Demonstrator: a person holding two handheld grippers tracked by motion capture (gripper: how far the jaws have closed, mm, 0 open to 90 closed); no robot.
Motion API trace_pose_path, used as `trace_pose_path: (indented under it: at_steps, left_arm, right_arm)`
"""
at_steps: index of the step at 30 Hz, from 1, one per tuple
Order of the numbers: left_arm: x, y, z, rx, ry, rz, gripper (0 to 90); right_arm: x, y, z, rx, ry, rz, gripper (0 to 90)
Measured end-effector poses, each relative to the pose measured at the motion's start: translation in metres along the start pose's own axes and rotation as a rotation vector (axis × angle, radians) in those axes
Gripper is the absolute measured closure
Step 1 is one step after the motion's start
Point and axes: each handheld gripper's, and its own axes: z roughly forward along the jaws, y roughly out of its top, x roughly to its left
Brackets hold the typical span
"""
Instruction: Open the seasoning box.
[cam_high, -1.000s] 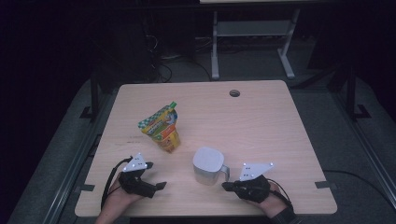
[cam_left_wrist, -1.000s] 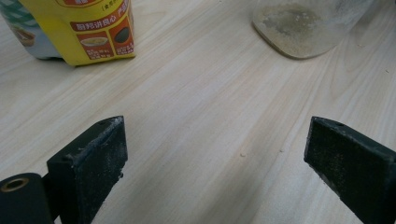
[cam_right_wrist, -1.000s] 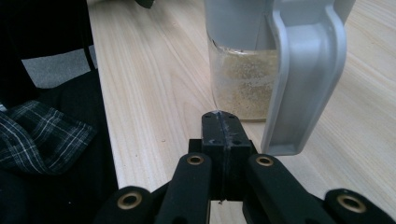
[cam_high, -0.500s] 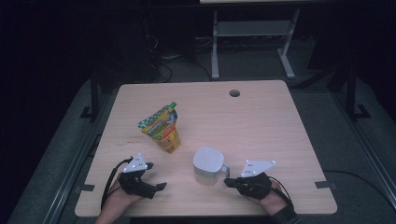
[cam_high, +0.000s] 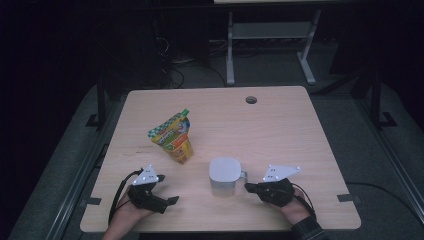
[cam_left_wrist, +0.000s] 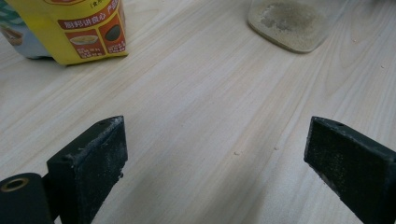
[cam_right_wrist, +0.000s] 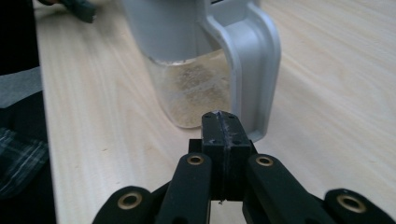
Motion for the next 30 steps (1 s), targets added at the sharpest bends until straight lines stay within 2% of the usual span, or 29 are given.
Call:
trace_pose_path:
  at_steps: [3,8,13,21,30]
  left_arm:
    - [0.0,0.0,0.0,0.005,-0.003,-0.001,5.5]
    - [0.0,0.0,0.001,0.01,-0.009,0.009,5.5]
    - [-0.003,0.001,0.003,0.003,-0.033,-0.008,5.5]
    - [-0.005,0.001,0.002,-0.014,-0.04,-0.022,5.5]
    - [-0.007,0.001,0.001,-0.018,-0.035,-0.01,5.8]
  right_arm:
    - [-0.008,0.002,0.001,-0.009,-0.012,0.01,89.9]
    - [-0.013,0.004,0.003,-0.013,-0.025,0.022,89.9]
    - [-0.018,0.005,0.004,-0.023,-0.045,0.033,89.9]
    - [-0.027,0.007,0.005,-0.039,-0.077,0.049,89.9]
    - [-0.028,0.006,0.001,-0.049,-0.083,0.056,89.7]
